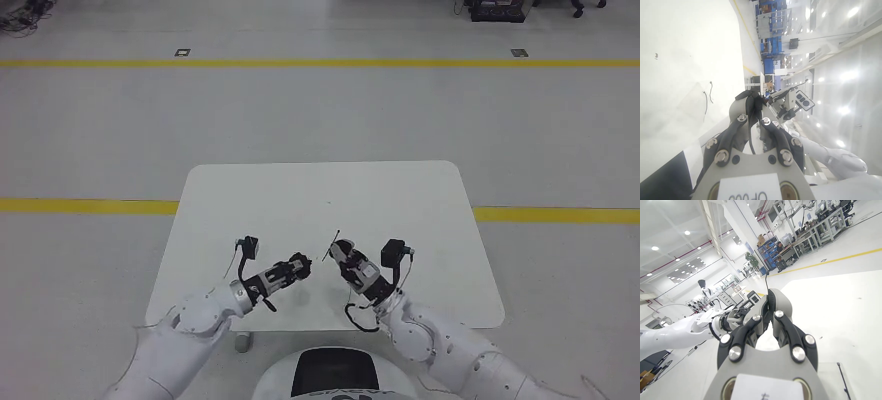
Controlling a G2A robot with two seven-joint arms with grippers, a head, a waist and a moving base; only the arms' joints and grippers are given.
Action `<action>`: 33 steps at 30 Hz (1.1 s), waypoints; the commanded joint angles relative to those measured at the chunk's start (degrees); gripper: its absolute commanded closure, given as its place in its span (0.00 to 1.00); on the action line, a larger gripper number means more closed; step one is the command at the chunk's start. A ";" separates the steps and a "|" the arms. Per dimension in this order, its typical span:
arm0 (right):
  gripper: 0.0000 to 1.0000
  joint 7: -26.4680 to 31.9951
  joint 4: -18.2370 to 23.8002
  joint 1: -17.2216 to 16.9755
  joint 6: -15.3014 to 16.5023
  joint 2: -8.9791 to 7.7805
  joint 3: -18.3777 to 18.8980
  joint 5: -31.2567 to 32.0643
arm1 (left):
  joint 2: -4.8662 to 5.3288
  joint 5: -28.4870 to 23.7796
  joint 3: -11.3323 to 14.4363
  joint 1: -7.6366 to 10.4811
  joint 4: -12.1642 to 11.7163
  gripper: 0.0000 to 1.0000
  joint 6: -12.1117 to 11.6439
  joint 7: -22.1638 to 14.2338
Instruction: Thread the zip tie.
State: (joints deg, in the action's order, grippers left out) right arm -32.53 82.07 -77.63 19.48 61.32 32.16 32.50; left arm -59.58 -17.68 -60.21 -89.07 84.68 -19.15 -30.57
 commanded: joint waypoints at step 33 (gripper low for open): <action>1.00 -0.63 -2.91 1.64 -0.21 2.72 -1.59 -1.04 | -0.25 -0.88 -0.65 -0.97 0.81 1.00 -0.33 2.73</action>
State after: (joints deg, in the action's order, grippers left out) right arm -33.28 79.31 -75.95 19.12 63.91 30.43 31.44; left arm -59.83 -18.55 -60.86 -90.04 85.49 -19.48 -27.84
